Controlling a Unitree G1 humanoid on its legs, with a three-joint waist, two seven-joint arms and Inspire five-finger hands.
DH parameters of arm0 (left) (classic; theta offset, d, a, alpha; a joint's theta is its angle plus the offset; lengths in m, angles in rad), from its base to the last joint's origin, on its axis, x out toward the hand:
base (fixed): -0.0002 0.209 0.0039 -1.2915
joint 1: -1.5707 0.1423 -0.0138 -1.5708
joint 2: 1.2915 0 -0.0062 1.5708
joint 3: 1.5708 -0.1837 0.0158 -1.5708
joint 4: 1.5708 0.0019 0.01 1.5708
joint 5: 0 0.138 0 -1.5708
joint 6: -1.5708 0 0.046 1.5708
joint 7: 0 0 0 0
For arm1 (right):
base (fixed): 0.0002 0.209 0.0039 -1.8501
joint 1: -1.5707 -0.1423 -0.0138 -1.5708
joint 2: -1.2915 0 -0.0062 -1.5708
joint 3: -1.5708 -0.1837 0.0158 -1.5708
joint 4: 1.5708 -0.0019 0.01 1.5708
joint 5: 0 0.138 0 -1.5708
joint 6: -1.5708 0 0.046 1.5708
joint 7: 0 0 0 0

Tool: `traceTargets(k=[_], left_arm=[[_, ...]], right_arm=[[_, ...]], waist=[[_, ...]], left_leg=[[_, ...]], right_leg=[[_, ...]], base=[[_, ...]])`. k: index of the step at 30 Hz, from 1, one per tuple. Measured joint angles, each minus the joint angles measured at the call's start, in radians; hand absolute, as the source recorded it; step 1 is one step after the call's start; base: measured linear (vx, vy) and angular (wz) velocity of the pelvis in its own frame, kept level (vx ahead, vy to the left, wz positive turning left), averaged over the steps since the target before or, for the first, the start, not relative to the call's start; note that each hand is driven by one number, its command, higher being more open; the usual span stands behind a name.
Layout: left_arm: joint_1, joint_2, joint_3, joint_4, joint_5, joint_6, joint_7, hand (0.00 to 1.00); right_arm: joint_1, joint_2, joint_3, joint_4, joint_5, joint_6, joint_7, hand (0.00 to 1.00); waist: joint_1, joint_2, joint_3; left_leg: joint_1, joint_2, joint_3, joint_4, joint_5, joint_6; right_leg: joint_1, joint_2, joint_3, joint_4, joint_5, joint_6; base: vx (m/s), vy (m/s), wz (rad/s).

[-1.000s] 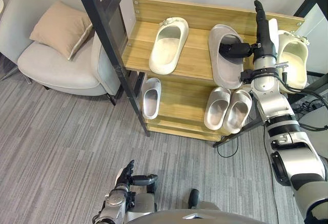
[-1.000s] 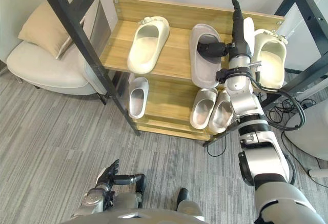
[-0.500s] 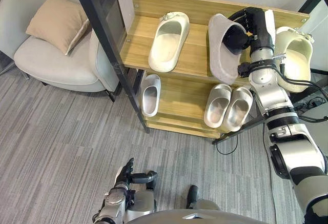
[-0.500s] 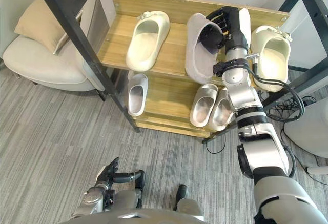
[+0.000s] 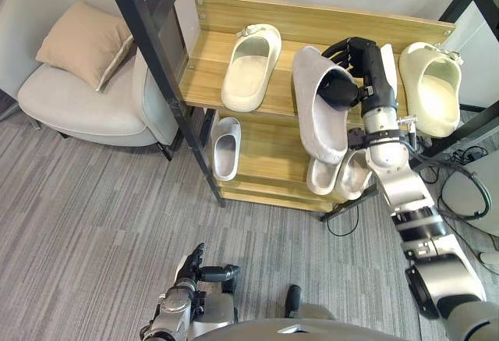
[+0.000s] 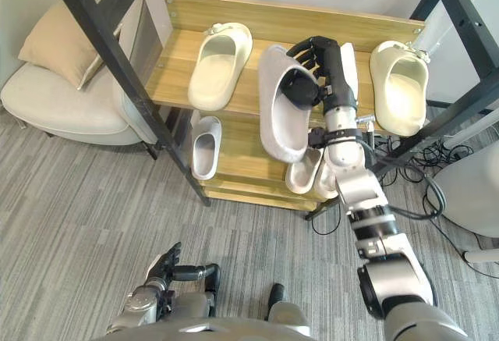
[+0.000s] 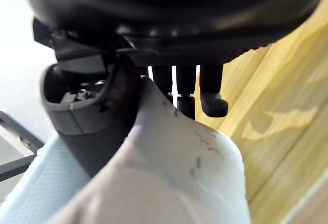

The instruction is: Organize the slippers on the shoe rack

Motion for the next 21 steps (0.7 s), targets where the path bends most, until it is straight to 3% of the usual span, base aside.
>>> traceTargets(k=[4, 8, 13, 18, 21], left_arm=[[0.0, -0.004, 0.001, 0.004, 0.011, 0.005, -0.001, 1.0], [0.001, -0.007, -0.001, 0.033, 0.021, 0.01, -0.005, 1.0], [0.005, -0.011, -0.005, 0.054, 0.031, 0.011, -0.008, 1.0], [0.007, -0.013, -0.015, 0.072, 0.039, 0.01, -0.015, 1.0], [0.007, -0.012, -0.024, 0.076, 0.04, 0.008, -0.022, 1.0]], right_arm=[[0.075, 0.026, -0.07, -0.158, 0.004, -0.038, 0.012, 0.0], [0.188, 0.041, -0.099, -0.352, 0.02, -0.126, 0.034, 0.0], [0.295, 0.096, -0.093, -0.425, 0.086, -0.161, 0.085, 0.0], [0.438, 0.115, 0.047, -0.435, 0.23, -0.161, 0.206, 0.0], [0.487, 0.113, 0.156, -0.43, 0.24, -0.16, 0.268, 0.0]], waist=[[-0.01, 0.007, -0.004], [-0.032, 0.022, -0.024], [-0.047, 0.029, -0.055], [-0.049, 0.034, -0.076], [-0.048, 0.035, -0.083]], left_leg=[[0.009, 0.0, 0.001, 0.0, 0.0, 0.0], [0.019, 0.0, 0.003, 0.0, -0.003, -0.002], [0.026, 0.003, 0.01, 0.0, -0.003, -0.002], [0.049, 0.01, 0.025, 0.0, -0.006, -0.007], [0.054, 0.012, 0.025, 0.0, -0.012, -0.016]], right_leg=[[0.008, -0.001, 0.0, 0.001, 0.0, -0.001], [0.015, -0.002, 0.002, 0.004, -0.004, 0.0], [0.016, 0.001, 0.008, 0.006, -0.005, -0.002], [0.031, 0.004, 0.021, 0.01, -0.006, -0.003], [0.033, 0.007, 0.022, 0.014, -0.011, -0.005]], base=[[0.0, 0.0, 0.0], [-0.01, 0.003, -0.02], [-0.02, 0.003, -0.05], [-0.03, 0.002, -0.09], [-0.02, -0.002, -0.01]])
